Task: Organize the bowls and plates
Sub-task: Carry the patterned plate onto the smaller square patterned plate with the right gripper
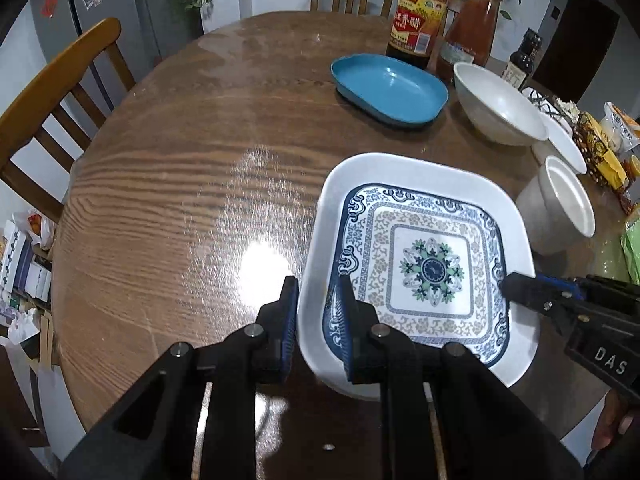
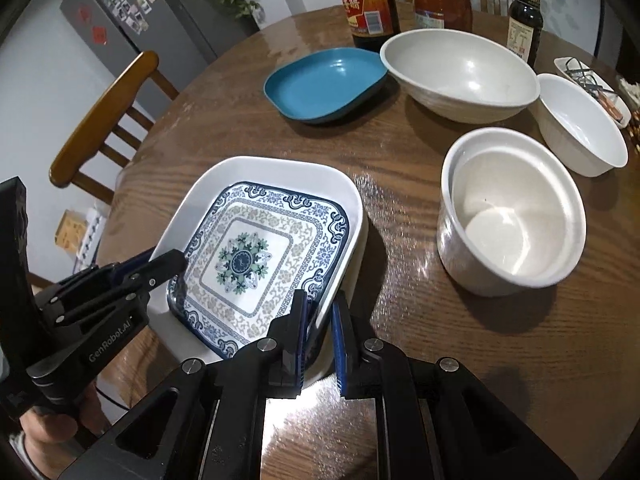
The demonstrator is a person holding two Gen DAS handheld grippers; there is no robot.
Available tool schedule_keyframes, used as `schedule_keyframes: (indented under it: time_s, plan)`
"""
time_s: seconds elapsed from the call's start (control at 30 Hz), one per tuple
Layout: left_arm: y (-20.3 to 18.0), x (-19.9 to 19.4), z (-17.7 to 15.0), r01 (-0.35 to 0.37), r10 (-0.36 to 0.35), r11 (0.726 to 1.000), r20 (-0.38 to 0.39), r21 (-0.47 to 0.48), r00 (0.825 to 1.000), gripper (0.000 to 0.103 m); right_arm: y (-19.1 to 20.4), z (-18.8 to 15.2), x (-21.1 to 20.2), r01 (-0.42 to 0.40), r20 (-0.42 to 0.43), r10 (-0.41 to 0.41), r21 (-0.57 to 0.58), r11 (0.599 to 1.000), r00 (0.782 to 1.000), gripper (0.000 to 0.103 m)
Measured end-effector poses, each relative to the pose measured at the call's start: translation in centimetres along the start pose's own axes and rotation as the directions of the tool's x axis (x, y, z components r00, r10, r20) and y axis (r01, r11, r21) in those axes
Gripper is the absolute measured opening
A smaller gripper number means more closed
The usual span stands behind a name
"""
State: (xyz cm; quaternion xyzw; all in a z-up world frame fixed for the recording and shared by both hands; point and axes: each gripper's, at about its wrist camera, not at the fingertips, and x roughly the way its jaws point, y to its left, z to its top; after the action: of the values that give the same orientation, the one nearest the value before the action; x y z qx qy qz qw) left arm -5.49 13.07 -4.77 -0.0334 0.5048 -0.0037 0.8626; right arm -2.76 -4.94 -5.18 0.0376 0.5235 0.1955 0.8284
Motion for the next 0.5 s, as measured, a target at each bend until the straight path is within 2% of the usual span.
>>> schedule_keyframes:
  time_s: [0.2,0.5]
  plan:
    - [-0.3,0.2,-0.2,-0.001,0.001,1.0,-0.008,-0.002,1.0,0.017,0.8,0.0,0.1,0.065,0.014,-0.064,-0.056,0.996,0.998,0.014]
    - [-0.5,-2.2,0.6,-0.016,0.014,1.0,0.089,0.023,0.996,0.019,1.6,0.3,-0.6,0.151,0.068,-0.144,-0.118,0.981,0.987,0.016]
